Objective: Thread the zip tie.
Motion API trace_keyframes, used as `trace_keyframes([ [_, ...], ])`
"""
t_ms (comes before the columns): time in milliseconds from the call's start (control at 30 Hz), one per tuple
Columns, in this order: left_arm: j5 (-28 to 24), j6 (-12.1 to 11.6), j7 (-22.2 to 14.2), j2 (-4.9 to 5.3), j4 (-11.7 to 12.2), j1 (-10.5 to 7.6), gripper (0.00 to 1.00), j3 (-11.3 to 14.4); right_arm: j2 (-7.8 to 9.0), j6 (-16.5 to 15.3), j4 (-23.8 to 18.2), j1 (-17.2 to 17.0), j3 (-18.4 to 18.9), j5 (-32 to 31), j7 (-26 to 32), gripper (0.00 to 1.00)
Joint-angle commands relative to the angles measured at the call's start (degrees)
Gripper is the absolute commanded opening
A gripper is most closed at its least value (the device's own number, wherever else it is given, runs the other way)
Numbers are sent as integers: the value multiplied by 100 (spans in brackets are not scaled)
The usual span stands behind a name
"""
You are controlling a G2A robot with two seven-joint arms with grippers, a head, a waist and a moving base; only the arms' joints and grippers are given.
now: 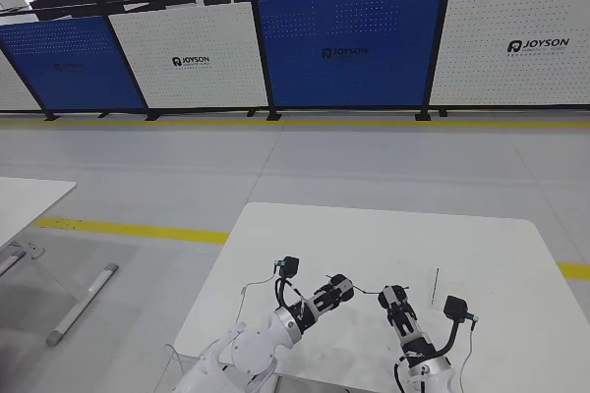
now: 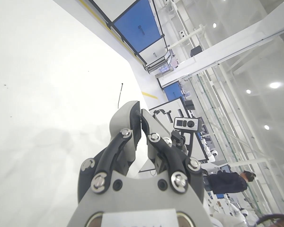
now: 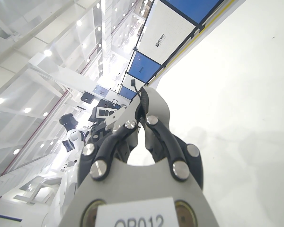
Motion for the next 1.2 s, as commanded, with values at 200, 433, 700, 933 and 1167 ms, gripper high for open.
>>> trace_keyframes([
  [200,62,40,46,2,-3,1,0,7,-2,18,12,11,-9,-15,7,12],
  [433,95,51,64,3,-10,1,0,15,-5,25,17,13,-6,-21,-15,0],
  [700,96,43,81,2,-13,-1,0,18,-8,11,-10,-8,1,1,-55,0],
  [933,126,28,83,7,-55,8,0,12,-1,-16,-118,-95,133,197,-137,0],
  [1167,277,55,134,14,-121,35,0,11,-8,43,-101,-64,150,247,-155,0],
])
